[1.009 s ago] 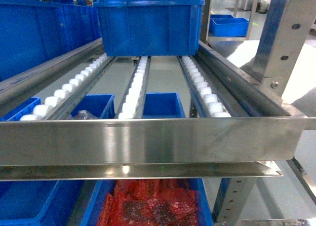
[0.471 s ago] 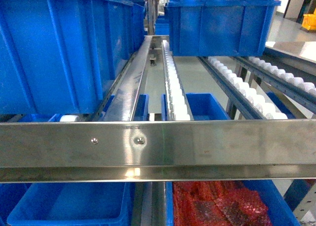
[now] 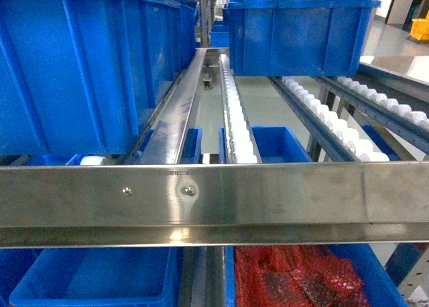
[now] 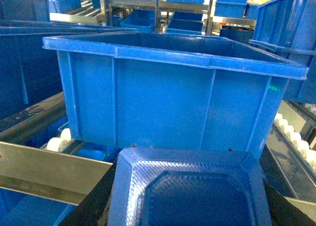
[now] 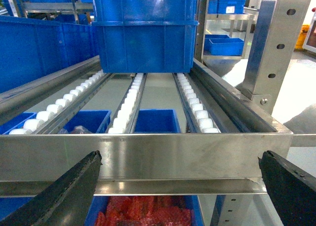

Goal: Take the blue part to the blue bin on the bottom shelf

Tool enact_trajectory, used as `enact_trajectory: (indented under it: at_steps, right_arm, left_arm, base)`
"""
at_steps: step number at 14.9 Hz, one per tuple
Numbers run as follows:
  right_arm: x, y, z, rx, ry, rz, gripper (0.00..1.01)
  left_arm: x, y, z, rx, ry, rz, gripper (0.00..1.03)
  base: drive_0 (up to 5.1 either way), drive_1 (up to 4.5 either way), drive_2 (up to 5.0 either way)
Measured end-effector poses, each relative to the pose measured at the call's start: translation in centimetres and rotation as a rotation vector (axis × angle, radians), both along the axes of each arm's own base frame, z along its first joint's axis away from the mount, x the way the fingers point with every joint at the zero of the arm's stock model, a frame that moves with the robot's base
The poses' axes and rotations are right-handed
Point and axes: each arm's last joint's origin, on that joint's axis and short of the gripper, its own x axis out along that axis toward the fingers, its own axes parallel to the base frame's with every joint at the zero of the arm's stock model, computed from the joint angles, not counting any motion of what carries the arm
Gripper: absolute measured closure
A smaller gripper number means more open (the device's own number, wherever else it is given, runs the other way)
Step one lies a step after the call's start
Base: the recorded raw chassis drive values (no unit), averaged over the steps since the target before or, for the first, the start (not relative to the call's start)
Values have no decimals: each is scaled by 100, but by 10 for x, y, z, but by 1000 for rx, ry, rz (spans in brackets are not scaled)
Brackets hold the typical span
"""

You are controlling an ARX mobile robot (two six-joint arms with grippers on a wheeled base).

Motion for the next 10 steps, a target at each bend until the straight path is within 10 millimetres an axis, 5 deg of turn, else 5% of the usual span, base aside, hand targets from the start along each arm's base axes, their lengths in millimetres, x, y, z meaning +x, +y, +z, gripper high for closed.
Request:
enact_trajectory:
  at_steps: [10]
  right_arm:
    - [0, 0, 0, 0, 0, -3, 3]
  left_arm:
    - [0, 0, 0, 0, -1, -1, 60]
  base:
    - [0, 0, 0]
